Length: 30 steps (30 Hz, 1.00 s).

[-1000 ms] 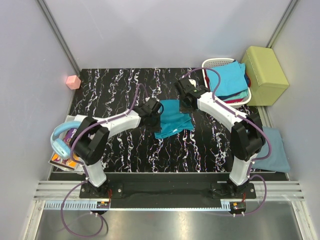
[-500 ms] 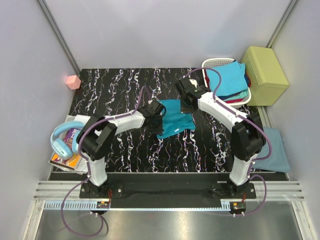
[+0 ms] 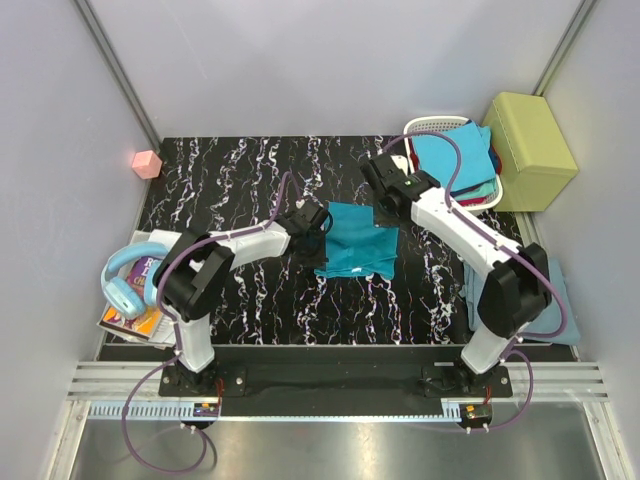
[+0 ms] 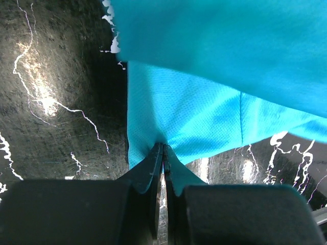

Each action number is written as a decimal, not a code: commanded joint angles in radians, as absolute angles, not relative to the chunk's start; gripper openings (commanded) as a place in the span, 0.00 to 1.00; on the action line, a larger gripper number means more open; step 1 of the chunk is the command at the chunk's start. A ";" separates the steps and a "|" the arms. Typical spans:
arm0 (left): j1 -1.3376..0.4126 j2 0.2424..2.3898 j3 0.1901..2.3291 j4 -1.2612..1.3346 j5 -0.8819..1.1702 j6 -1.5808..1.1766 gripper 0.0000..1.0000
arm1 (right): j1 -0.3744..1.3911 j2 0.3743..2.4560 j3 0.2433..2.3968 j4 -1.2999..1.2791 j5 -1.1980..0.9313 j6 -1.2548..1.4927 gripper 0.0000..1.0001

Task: Fold and stack the t-shirts
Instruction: Smooth out wrinkles on the folded tshirt

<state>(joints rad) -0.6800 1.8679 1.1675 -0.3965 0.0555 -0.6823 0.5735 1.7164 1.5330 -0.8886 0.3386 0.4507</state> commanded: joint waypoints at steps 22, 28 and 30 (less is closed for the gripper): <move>-0.687 1.945 1.200 -0.423 0.023 -0.692 0.07 | 0.568 1.604 1.207 -0.948 0.097 0.525 0.00; -0.687 1.944 1.226 -0.442 0.015 -0.675 0.09 | 0.568 1.597 1.226 -0.953 0.124 0.529 0.00; -0.687 1.936 1.233 -0.448 0.009 -0.664 0.13 | 0.569 1.568 1.261 -0.953 0.161 0.531 0.07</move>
<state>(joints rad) -0.6827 1.9022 1.2140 -0.4023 0.0536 -0.6968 0.5732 1.6207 1.2041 -0.9493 0.1219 0.5171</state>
